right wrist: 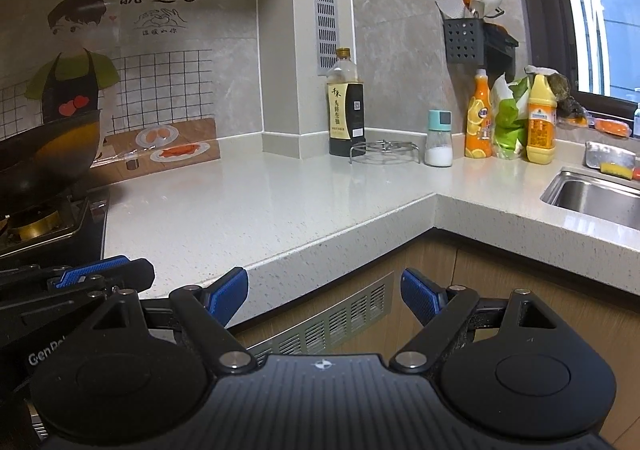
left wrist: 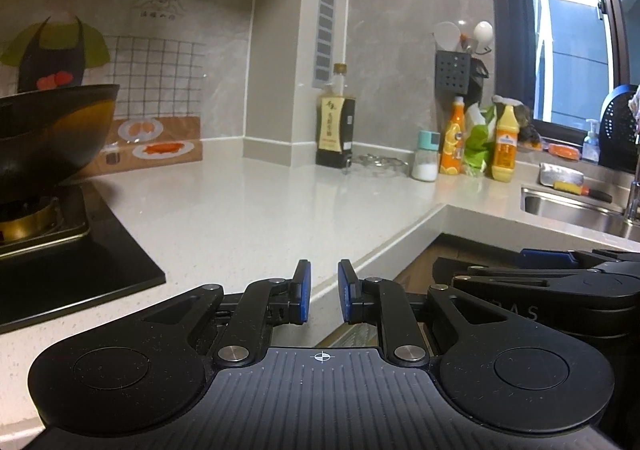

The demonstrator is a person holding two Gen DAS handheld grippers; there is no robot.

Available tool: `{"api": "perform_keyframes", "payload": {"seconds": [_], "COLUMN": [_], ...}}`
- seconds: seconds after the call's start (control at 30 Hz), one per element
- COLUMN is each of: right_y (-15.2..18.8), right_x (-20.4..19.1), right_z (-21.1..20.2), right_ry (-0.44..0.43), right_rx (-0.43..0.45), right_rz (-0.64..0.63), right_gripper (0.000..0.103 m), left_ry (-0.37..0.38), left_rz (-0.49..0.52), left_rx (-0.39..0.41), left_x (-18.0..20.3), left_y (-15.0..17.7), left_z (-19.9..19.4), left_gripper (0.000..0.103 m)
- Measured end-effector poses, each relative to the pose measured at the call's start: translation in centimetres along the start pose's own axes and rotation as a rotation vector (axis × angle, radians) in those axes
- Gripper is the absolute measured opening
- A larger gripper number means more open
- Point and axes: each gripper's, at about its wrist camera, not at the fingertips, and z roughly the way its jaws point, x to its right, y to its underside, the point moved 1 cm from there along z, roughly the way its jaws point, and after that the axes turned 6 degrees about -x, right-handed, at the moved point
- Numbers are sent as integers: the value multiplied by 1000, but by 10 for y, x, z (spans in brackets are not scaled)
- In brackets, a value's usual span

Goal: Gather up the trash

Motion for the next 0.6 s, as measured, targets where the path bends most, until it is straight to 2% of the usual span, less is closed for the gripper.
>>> {"api": "perform_keyframes", "payload": {"seconds": [0.6], "right_y": [1], "right_x": [0], "right_z": [0], "right_ry": [-1], "right_rx": [0], "right_rz": [-3], "right_gripper": [84], "left_ry": [7], "left_rz": [10], "left_rx": [-8], "left_x": [0], "left_y": [2], "left_z": [5], "left_gripper": [19]}}
